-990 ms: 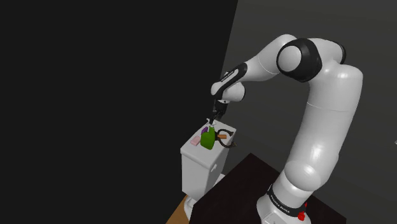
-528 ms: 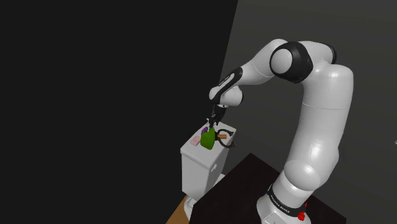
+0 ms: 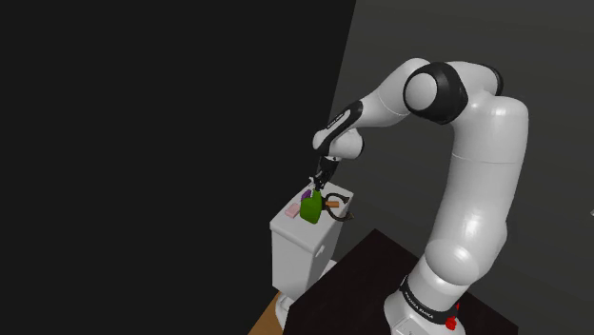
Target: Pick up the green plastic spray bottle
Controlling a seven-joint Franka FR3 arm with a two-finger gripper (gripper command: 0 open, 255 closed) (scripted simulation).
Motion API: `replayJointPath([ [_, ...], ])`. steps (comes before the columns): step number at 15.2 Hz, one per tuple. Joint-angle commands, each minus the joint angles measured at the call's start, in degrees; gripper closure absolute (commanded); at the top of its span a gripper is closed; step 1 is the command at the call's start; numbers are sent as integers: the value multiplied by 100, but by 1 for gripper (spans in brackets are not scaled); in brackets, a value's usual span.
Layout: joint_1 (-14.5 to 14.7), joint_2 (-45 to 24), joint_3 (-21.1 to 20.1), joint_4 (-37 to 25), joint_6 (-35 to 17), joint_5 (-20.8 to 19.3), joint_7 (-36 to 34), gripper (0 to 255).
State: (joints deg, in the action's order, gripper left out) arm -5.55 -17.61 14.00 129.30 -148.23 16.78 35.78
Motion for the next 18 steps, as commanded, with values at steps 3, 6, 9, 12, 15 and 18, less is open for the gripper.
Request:
replayJointPath([
  [3, 26, 126, 45, 4, 122, -85, -63, 255],
  [6, 67, 321, 108, -3, 313, -219, -170, 255],
  [9, 100, 510, 159, -23, 508, -348, -273, 255],
  [12, 126, 691, 201, -55, 707, -470, -371, 255],
  [15, 145, 865, 234, -100, 911, -585, -464, 255],
  [18, 151, 929, 244, -119, 990, -627, -498, 255],
])
